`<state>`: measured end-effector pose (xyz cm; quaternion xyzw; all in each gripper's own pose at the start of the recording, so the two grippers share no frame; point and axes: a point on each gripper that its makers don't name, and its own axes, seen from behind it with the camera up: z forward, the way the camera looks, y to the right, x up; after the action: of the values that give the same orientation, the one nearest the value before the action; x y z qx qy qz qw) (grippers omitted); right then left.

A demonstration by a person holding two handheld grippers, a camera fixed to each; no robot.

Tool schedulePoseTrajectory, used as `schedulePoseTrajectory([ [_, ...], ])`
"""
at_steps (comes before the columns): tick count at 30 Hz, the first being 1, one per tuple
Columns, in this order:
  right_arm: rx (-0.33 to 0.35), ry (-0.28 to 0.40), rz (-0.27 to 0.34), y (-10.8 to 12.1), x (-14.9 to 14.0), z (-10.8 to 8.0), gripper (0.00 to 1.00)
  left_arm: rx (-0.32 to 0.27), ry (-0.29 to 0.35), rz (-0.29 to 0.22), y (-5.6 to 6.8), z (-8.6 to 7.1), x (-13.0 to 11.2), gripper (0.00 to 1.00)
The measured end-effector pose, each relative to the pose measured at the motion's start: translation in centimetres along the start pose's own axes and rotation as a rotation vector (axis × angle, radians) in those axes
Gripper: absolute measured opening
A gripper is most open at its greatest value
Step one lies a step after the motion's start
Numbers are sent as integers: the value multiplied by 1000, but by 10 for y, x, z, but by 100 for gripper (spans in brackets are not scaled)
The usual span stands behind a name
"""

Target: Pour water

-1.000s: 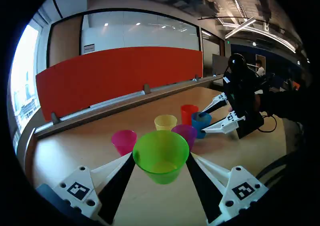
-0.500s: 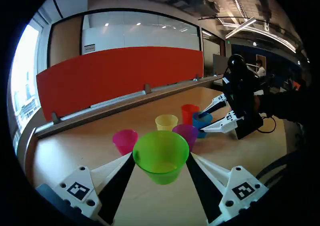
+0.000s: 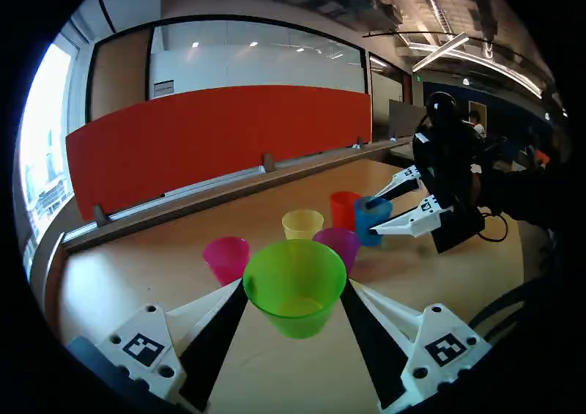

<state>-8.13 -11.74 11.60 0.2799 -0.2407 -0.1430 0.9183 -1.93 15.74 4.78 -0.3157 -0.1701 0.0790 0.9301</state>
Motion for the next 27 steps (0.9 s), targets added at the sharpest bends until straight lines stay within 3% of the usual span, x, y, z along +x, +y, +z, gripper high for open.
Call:
schedulePoseTrajectory([
  [15,-22,169,56,-26,60,-55,91,5,54,5,7,-18,16,88],
  [27,-34,276,75,-57,87,-89,91,-1,145,-50,20,-41,37,88],
])
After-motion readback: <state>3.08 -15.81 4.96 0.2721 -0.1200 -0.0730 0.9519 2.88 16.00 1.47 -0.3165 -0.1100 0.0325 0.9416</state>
